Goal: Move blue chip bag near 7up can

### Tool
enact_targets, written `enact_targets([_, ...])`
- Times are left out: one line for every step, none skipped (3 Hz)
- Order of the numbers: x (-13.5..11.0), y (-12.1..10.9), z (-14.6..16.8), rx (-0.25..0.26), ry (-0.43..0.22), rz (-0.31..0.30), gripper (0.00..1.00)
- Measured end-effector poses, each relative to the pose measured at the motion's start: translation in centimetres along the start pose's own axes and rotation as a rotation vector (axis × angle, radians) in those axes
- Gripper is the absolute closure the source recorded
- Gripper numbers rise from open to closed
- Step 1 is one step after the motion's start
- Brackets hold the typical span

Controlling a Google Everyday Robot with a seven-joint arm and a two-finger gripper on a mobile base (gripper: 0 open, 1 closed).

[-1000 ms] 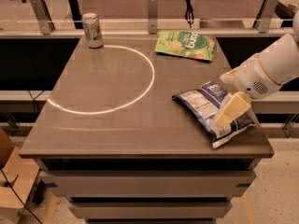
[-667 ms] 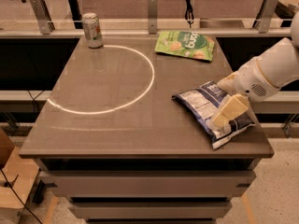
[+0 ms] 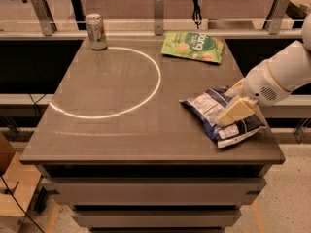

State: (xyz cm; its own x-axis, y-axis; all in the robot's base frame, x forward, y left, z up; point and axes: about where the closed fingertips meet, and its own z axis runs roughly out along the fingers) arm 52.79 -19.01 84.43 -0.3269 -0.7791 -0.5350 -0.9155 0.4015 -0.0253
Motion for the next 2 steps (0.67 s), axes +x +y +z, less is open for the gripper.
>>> enact_targets([-1.8,-0.4,-1.9,0.036,0.007,-0.032,0.88])
enact_targets([-4.9,-1.1,-5.0,0.089,0.029,-0.107,1.00])
